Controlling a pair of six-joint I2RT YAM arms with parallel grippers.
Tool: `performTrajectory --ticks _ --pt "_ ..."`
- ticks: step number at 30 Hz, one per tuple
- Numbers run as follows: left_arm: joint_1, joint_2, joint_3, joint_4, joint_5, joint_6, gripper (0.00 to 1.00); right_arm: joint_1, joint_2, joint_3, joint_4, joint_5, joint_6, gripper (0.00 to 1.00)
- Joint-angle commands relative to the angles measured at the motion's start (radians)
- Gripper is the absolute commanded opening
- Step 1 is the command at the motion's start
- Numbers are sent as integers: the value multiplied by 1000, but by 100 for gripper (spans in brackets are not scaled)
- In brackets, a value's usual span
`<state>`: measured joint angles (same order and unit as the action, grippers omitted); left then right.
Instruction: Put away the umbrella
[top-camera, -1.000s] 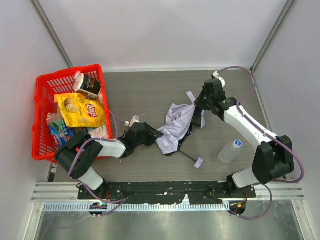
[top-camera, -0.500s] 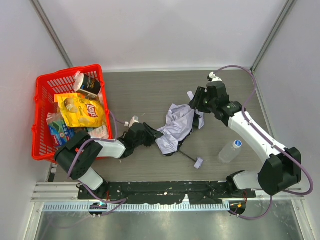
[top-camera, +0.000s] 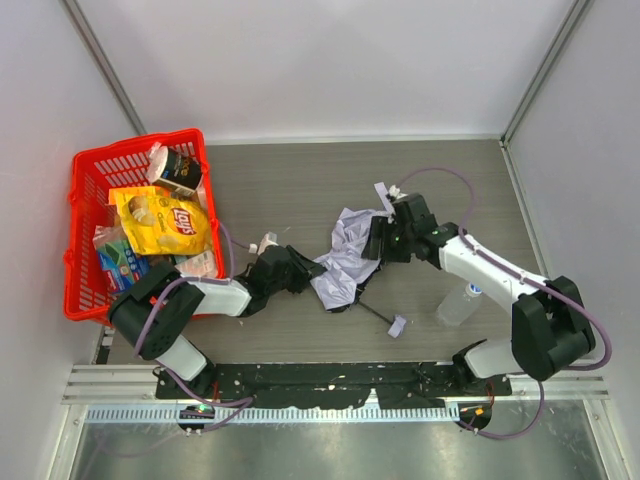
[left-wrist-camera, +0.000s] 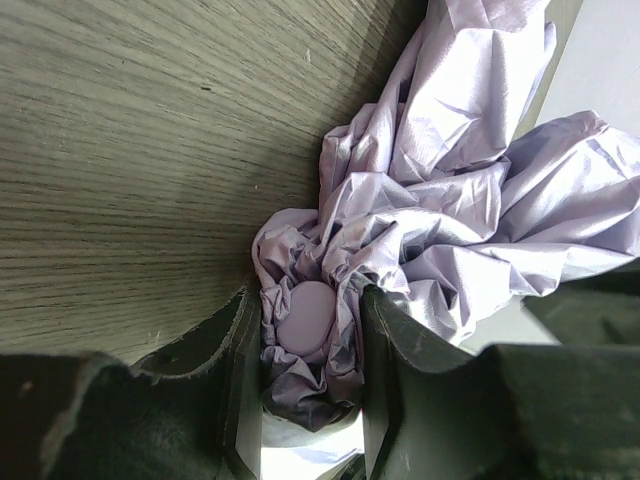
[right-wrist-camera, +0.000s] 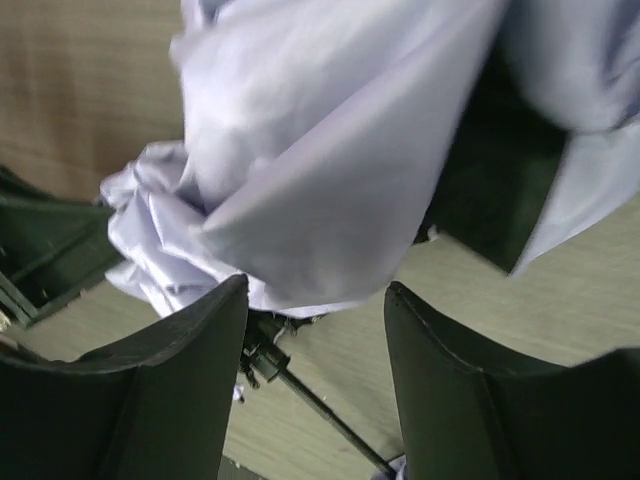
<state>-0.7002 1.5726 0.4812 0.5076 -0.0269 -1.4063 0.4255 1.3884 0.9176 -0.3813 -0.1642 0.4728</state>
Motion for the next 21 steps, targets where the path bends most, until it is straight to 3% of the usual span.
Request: performTrajectory --ticks 1,6,9,11,12,15,18,21 --pt "5 -14 -18 -113 -31 56 0 97 -51 -38 47 45 18 63" --pt "4 -16 -18 -118 -34 56 0 108 -143 -120 169 83 108 64" --pt "5 -14 -21 -116 -31 49 0 111 -99 -90 179 161 64 61" --pt "5 -16 -18 -132 -31 49 0 111 -37 -16 99 161 37 53" --pt "5 -16 -16 -141 -34 46 0 117 -25 0 79 161 38 42" --pt "4 -19 -16 -152 -48 35 0 156 -17 15 79 147 55 26" --pt "4 -14 -15 -153 -51 29 0 188 -41 24 62 155 62 1" --pt "2 -11 -26 -167 -65 20 0 214 -83 73 -13 161 66 1"
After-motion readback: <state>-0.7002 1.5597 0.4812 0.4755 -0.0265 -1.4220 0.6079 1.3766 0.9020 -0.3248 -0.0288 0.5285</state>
